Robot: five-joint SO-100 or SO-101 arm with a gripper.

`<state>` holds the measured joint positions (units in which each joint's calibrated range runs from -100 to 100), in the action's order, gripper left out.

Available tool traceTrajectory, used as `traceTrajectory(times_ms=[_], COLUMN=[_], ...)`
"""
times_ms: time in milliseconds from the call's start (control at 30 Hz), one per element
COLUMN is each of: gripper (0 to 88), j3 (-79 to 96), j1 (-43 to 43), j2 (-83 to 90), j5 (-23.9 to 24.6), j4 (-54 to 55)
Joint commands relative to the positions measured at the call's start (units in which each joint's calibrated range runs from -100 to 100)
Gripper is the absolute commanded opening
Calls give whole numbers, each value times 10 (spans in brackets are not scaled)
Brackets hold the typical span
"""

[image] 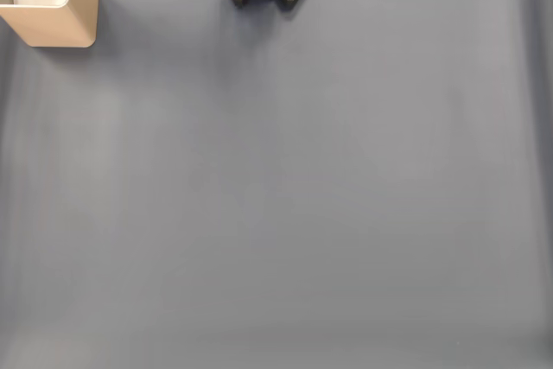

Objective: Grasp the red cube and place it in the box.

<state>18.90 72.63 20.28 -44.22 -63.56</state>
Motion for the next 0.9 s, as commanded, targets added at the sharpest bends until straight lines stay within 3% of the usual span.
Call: traceTrajectory(times_ms=[0,867], gripper=[44,44], j3=[5,39], j1=[13,-8], j2=[44,115], j5=[4,6], j4=[27,74])
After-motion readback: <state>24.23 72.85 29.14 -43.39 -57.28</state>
